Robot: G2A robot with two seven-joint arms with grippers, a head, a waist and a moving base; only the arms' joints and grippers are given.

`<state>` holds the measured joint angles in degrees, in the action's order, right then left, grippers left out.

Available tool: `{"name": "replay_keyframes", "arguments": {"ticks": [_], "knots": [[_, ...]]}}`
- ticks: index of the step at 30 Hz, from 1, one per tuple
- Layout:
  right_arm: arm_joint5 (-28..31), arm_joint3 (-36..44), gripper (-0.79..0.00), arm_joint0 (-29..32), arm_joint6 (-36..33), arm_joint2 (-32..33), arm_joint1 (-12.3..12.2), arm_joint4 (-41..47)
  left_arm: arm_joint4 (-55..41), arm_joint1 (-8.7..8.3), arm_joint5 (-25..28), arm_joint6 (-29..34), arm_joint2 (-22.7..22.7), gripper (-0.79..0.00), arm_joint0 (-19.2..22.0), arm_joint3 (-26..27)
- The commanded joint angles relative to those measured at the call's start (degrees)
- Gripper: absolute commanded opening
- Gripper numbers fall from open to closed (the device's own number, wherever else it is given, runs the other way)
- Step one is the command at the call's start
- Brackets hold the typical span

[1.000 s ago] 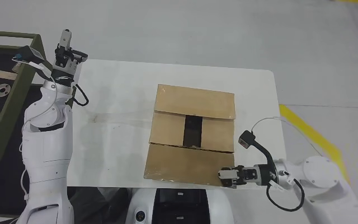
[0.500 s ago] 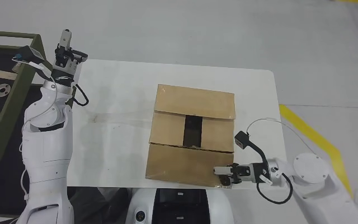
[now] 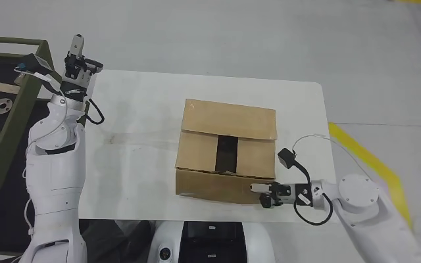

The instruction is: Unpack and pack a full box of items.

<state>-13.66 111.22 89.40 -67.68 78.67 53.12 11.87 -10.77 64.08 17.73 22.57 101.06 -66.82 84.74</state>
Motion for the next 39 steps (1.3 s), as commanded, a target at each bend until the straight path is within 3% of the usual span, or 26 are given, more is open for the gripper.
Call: {"name": "replay_keyframes", "arguments": {"ticks": [1, 15, 19, 23, 28, 39], "knots": [[-0.17, -0.73, 0.000, -0.42, 0.63, 0.14, -0.03, 0.22, 0.00, 0.00, 0.00, 0.00, 0.00, 0.000, 0.00, 0.00], [0.58, -2.47, 0.000, -1.80, 1.18, -0.84, -0.19, 2.62, 0.00, 0.00, 0.00, 0.00, 0.00, 0.000, 0.00, 0.00], [3.67, -1.80, 0.000, -1.55, -3.83, 0.59, -0.26, 10.53, 0.00, 0.00, 0.00, 0.00, 0.00, 0.000, 0.00, 0.00], [4.51, -0.93, 0.000, -0.93, -5.30, 2.88, -0.61, 12.75, 0.00, 0.00, 0.00, 0.00, 0.00, 0.000, 0.00, 0.00], [4.48, -2.89, 0.000, -1.37, -2.97, 5.17, -0.62, 17.37, 0.00, 0.00, 0.00, 0.00, 0.00, 0.000, 0.00, 0.00], [7.31, -3.85, 0.000, -3.28, 4.31, 9.37, -0.70, 18.48, 0.00, 0.00, 0.00, 0.00, 0.00, 0.000, 0.00, 0.00]]}}
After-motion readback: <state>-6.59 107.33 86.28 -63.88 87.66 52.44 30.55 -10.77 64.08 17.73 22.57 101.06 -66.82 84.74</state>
